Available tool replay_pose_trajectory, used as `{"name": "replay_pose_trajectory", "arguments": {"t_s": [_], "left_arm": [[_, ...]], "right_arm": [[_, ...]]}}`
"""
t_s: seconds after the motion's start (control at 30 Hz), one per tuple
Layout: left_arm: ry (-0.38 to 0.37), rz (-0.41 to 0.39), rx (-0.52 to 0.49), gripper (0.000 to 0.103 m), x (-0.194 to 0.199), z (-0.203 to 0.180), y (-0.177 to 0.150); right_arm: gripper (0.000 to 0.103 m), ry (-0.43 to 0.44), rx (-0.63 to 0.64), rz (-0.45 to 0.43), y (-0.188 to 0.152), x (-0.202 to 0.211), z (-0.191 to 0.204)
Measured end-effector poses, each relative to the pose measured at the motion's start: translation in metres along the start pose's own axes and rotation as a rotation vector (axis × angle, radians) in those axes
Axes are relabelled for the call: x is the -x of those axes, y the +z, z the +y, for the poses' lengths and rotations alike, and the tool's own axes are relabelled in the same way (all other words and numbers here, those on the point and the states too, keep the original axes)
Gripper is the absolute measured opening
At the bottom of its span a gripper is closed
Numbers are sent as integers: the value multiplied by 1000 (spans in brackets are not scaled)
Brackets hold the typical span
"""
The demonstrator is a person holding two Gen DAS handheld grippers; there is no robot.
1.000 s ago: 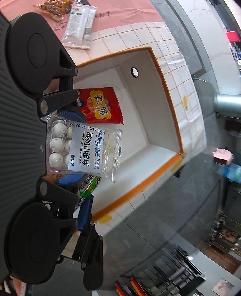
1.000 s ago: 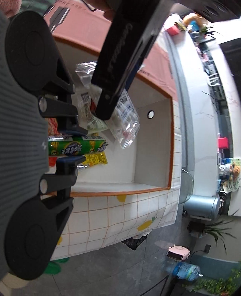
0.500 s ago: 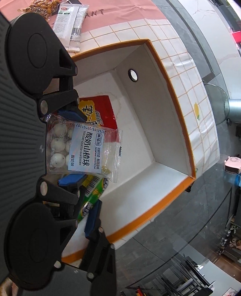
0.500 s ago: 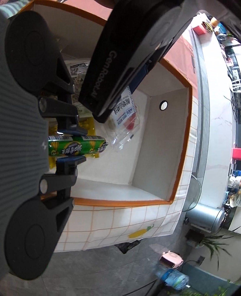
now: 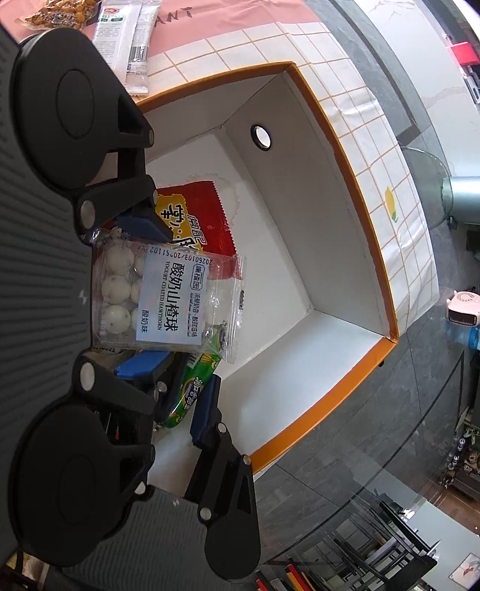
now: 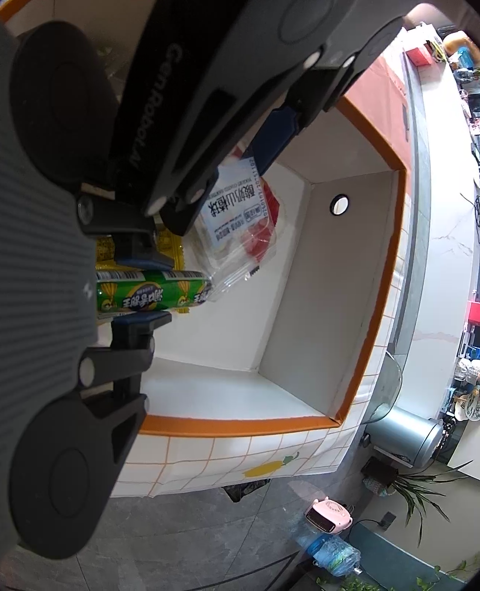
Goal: Organize snacks
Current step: 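Carry both items into the orange box and open both tools to release them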
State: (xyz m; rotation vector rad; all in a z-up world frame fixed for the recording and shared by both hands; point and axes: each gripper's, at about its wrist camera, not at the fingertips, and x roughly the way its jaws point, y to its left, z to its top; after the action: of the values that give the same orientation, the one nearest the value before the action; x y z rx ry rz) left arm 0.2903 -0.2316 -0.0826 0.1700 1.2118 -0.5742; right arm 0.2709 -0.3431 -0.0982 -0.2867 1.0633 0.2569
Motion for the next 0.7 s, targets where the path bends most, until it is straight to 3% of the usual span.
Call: {"name": "replay_pose_trajectory", "arguments": {"t_s": [0.3,0.7], "left_arm": [[-23,-74,9,78,34,7,-4],[36,-156,55,78,82,29,-32]], "right_arm": [[20,-18,-5,14,3,-4,2],[20,-74,-94,62,21,-21,0]]}}
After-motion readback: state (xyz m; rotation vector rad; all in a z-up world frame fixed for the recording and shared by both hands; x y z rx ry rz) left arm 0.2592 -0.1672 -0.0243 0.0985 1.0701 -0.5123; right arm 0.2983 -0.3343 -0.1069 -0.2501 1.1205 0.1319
